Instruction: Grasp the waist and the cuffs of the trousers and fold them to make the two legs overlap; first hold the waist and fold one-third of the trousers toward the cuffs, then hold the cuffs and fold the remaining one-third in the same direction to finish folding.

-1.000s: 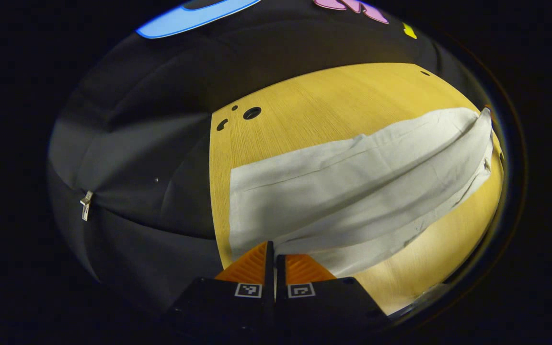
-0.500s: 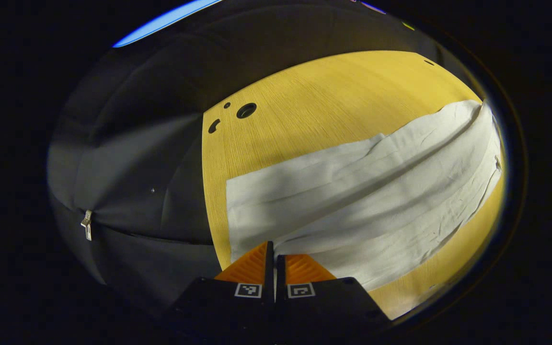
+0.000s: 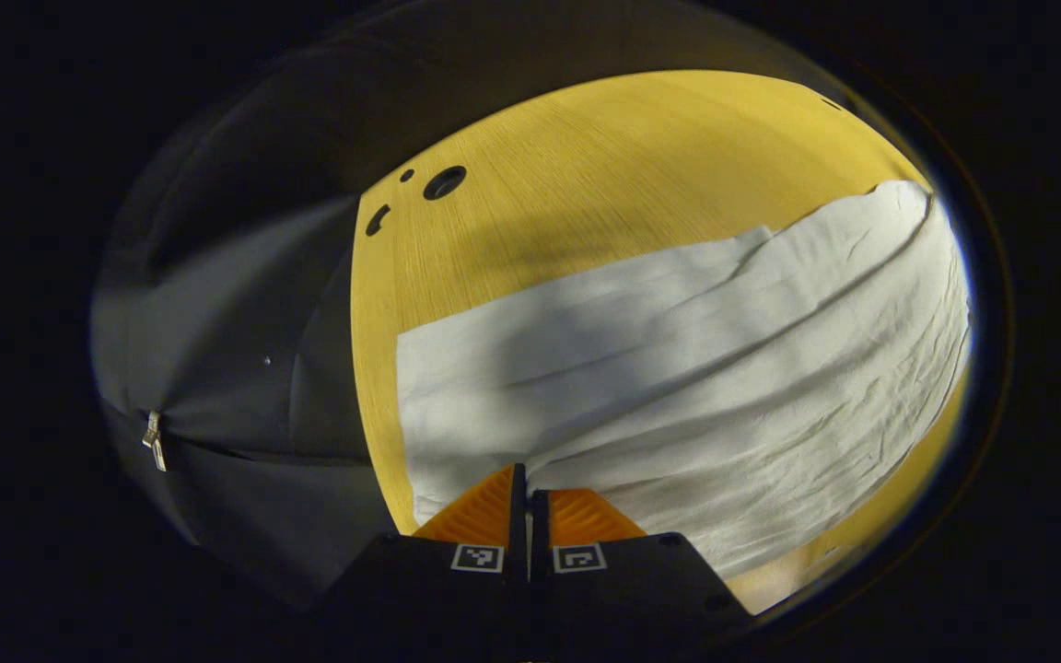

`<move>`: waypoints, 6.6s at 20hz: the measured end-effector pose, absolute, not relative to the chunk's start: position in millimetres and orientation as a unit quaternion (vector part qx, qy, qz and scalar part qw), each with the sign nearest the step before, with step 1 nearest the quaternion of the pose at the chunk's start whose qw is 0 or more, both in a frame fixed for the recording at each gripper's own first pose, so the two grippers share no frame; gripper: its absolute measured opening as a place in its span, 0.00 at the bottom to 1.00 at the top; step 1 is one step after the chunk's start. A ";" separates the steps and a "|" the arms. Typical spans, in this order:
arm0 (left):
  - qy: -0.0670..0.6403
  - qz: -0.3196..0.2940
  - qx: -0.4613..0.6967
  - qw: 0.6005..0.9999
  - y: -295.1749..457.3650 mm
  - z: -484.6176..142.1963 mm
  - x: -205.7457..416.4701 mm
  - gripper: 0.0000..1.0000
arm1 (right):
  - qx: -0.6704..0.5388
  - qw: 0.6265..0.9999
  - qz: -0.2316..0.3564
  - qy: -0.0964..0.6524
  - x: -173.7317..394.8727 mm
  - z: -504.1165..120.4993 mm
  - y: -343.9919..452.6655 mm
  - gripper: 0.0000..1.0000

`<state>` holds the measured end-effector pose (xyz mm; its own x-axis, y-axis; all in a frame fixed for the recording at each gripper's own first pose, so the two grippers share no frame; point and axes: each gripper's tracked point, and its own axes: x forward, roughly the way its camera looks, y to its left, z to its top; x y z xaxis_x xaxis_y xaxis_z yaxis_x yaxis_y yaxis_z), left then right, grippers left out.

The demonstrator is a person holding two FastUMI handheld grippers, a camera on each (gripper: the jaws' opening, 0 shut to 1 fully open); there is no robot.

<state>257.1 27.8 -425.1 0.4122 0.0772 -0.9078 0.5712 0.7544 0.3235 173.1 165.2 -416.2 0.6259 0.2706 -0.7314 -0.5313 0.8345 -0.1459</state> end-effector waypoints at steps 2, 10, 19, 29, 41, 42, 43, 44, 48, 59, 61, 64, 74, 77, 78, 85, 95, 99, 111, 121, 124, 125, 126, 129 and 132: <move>0.513 -0.160 0.323 0.779 25.1 -425.7 261.0 0.06 | -0.177 0.880 0.230 0.375 176.7 -422.0 165.1 0.19; 0.490 -0.131 0.377 0.775 49.5 -411.6 275.2 0.71 | -0.165 0.878 0.214 0.395 182.2 -432.0 150.5 0.63; 0.449 -0.156 0.437 0.764 70.0 -382.1 270.9 0.99 | -0.223 0.872 0.247 0.360 179.1 -425.9 138.0 0.75; 0.385 -0.101 0.620 0.676 127.3 -332.9 287.4 0.98 | -0.177 0.891 0.133 0.397 148.6 -413.3 61.8 0.75; 0.357 -0.052 0.361 0.860 104.5 -318.0 205.0 0.96 | 0.282 0.842 0.048 0.459 54.6 -387.5 162.4 0.77; 0.351 -0.049 0.320 0.879 99.1 -316.7 196.3 0.96 | 0.311 0.830 0.038 0.462 51.5 -388.7 166.8 0.76; 0.344 -0.047 0.275 0.897 92.5 -315.1 189.8 0.96 | 0.336 0.820 0.026 0.463 51.8 -390.1 169.0 0.76; 0.337 -0.046 0.231 0.912 85.4 -311.8 180.8 0.96 | 0.362 0.810 0.015 0.461 52.4 -388.4 170.3 0.77; 0.309 -0.046 0.075 0.947 67.0 -308.0 174.4 0.96 | 0.428 0.779 -0.021 0.458 62.2 -395.0 178.3 0.77; 0.350 -0.012 -0.103 0.931 72.9 -340.4 136.4 0.95 | 0.508 0.723 -0.117 0.453 91.6 -424.9 176.7 0.77; 0.363 -0.010 -0.123 0.923 74.9 -350.5 128.9 0.96 | 0.543 0.703 -0.140 0.438 92.3 -426.5 173.1 0.74; 0.379 -0.008 -0.179 0.908 66.3 -364.8 118.1 0.92 | 0.587 0.661 -0.161 0.439 80.2 -432.5 170.8 0.42; 0.380 0.034 -0.378 0.844 61.4 -399.4 129.9 0.96 | 0.551 0.703 -0.125 0.433 82.4 -431.4 165.3 0.16; 0.381 0.039 -0.384 0.840 64.0 -404.7 142.8 0.96 | 0.539 0.713 -0.115 0.433 82.4 -432.6 167.8 0.16; 0.377 0.039 -0.388 0.840 62.9 -403.4 149.5 0.96 | 0.536 0.716 -0.112 0.433 82.2 -432.0 167.2 0.16; 0.366 0.044 -0.412 0.833 58.5 -402.3 195.3 0.95 | 0.507 0.739 -0.086 0.436 82.6 -429.4 166.9 0.16; 0.386 0.082 -0.357 0.846 51.7 -423.8 242.3 0.27 | 0.492 0.754 -0.055 0.432 82.4 -423.4 168.2 0.16; 0.396 0.085 -0.357 0.842 45.5 -424.4 228.9 0.07 | 0.489 0.768 -0.052 0.410 83.2 -415.1 157.9 0.16; 0.381 0.068 -0.413 0.825 12.1 -420.9 134.8 0.06 | 0.393 0.869 0.044 0.298 89.1 -301.9 127.8 0.16; 0.379 0.075 -0.429 0.817 14.2 -421.3 97.1 0.06 | 0.297 0.898 0.236 0.221 90.0 -166.2 275.5 0.16; 0.378 0.079 -0.433 0.815 16.1 -421.3 92.9 0.06 | 0.273 0.890 0.286 0.225 78.1 -157.9 332.7 0.16; 0.378 0.080 -0.434 0.814 15.4 -421.6 92.2 0.06 | 0.260 0.889 0.300 0.229 73.5 -159.8 350.1 0.16; 0.378 0.081 -0.435 0.813 16.3 -421.7 90.9 0.06 | 0.246 0.887 0.314 0.234 68.3 -163.0 366.3 0.16; 0.378 0.083 -0.436 0.812 16.5 -423.0 91.9 0.06 | 0.208 0.883 0.342 0.247 56.9 -173.0 404.0 0.16; 0.379 0.085 -0.438 0.811 16.7 -423.3 91.6 0.06 | 0.177 0.872 0.370 0.267 37.8 -187.6 438.9 0.16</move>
